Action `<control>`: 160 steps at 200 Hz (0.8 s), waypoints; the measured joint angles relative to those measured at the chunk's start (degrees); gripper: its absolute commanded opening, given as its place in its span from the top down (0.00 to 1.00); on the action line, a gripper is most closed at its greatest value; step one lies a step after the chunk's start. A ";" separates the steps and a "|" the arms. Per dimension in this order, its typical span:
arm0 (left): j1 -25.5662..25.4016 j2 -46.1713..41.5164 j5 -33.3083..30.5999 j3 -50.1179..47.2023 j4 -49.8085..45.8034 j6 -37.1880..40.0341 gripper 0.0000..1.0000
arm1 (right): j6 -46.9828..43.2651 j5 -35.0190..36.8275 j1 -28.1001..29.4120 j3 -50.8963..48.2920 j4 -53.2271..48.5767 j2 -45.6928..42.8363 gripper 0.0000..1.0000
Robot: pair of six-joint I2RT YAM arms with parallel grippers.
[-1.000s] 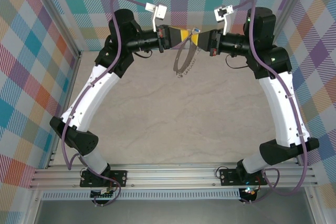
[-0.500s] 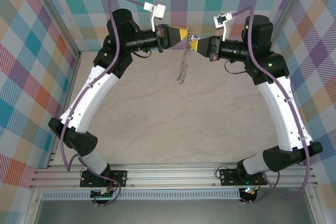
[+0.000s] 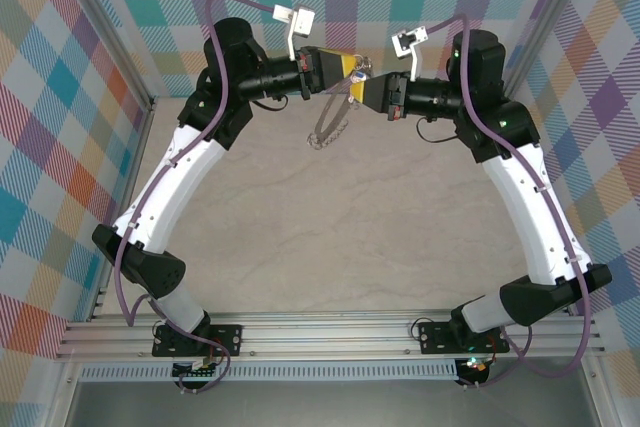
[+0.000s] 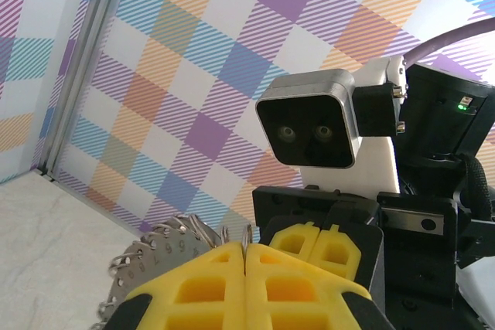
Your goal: Put the keys on the keyring
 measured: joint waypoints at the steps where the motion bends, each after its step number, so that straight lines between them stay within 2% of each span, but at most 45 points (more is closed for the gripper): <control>1: 0.00 0.00 0.00 0.00 0.00 0.00 1.00 | 0.00 0.00 0.00 0.00 -0.02 0.00 1.00; 160: 0.00 -0.44 0.07 -1.11 -0.04 0.66 1.00 | -6.40 3.15 -2.84 10.14 -10.69 2.84 1.00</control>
